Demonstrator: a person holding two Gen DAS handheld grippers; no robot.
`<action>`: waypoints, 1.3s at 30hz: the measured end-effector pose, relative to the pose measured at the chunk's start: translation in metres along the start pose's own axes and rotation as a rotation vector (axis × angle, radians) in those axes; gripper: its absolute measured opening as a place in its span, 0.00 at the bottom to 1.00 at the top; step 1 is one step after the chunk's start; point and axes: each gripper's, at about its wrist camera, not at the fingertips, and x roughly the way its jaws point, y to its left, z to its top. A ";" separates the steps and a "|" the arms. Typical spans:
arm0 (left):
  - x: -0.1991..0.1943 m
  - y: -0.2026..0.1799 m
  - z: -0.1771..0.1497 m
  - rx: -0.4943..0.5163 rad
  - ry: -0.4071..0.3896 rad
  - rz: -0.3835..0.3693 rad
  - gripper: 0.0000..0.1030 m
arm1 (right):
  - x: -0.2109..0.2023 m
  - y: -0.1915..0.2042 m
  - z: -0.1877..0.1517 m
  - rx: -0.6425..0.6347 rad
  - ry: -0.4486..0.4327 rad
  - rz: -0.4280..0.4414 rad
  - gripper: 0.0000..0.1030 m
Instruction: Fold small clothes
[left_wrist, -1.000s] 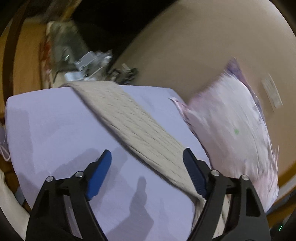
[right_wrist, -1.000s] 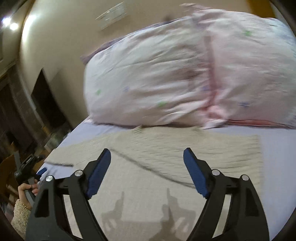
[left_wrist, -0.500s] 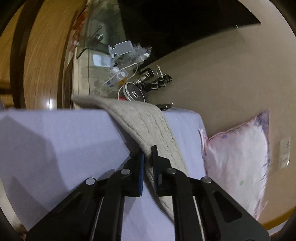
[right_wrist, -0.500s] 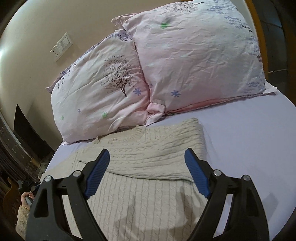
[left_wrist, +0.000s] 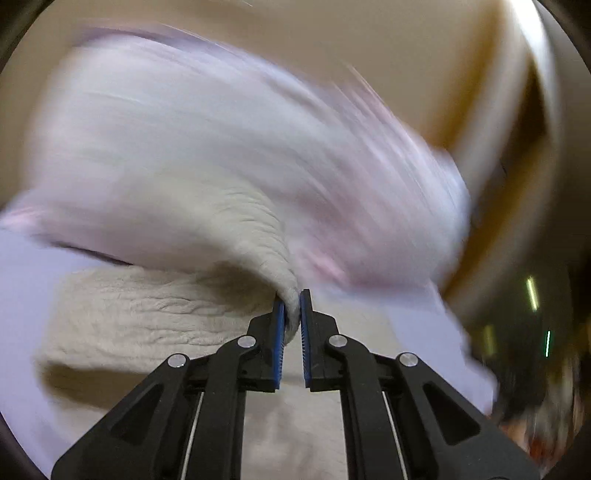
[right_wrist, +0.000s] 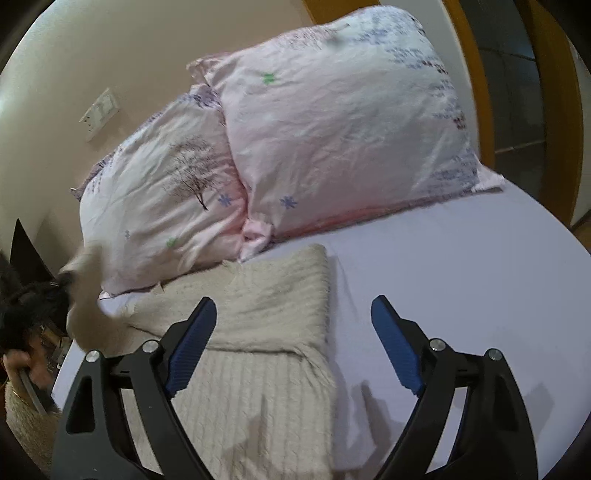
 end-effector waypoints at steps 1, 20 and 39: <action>0.025 -0.024 -0.012 0.061 0.084 -0.030 0.06 | 0.000 -0.004 -0.002 0.007 0.014 0.001 0.83; -0.218 0.073 -0.202 -0.177 0.036 -0.045 0.65 | -0.106 -0.074 -0.139 0.117 0.406 0.573 0.88; -0.163 0.078 -0.262 -0.413 0.095 -0.240 0.07 | -0.046 -0.044 -0.173 0.215 0.448 0.841 0.07</action>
